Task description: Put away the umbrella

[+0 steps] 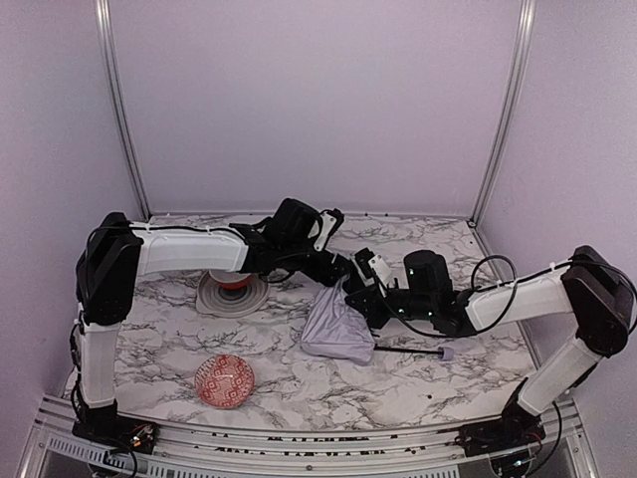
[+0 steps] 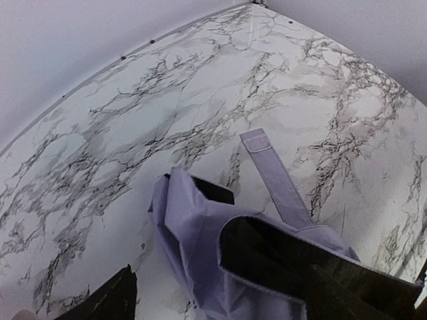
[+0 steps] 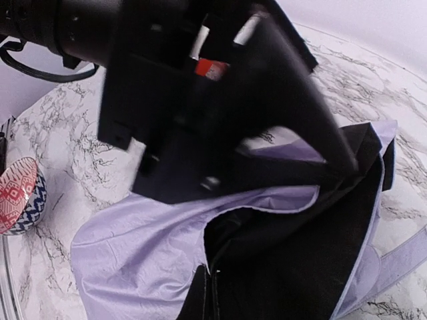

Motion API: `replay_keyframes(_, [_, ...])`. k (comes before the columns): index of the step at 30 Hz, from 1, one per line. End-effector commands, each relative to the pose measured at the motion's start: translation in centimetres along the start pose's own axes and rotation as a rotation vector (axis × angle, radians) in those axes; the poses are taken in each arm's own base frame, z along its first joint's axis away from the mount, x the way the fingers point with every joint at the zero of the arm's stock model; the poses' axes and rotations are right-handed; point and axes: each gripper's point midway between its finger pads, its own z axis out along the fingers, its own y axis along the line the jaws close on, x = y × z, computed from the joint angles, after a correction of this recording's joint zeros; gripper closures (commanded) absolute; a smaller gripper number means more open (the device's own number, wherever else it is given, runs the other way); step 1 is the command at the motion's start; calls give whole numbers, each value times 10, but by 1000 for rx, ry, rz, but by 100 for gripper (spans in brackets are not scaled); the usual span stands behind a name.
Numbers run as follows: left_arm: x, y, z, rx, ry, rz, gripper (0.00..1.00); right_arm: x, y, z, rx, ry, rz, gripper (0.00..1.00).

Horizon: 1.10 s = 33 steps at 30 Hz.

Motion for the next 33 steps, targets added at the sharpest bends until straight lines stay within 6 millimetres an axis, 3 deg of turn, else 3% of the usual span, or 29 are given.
replay_keyframes(1, [-43, 33, -58, 107, -143, -100, 2, -16, 8, -13, -112, -68, 29, 100])
replay_keyframes(3, [-41, 31, -74, 164, -165, -98, 1, -17, 12, -14, -142, -68, 12, 100])
replay_keyframes(7, [-18, -1, -85, 351, -136, -51, 7, -20, 20, -17, -190, -83, -4, 100])
replay_keyframes(10, [5, -22, -77, 474, -61, -89, 22, -22, 26, -18, -222, -93, -23, 100])
replay_keyframes(15, [41, -29, -57, 459, 37, -56, 26, -23, 33, -23, -258, -104, -44, 100])
replay_keyframes(22, [48, -52, -52, 528, 44, -27, 34, -22, 35, -26, -267, -101, -61, 97])
replay_keyframes(25, [40, -59, -51, 547, 10, -33, 48, -31, 34, -29, -261, -111, -77, 86])
replay_keyframes(27, [40, -64, -51, 562, 11, -38, 65, -41, 30, -33, -247, -115, -75, 74])
replay_keyframes(30, [39, -68, -54, 561, 6, -26, 88, -61, 0, -42, -170, -131, -4, 59])
replay_keyframes(33, [38, -69, -56, 539, 0, -8, 100, -77, -23, -41, -93, -94, 78, 54])
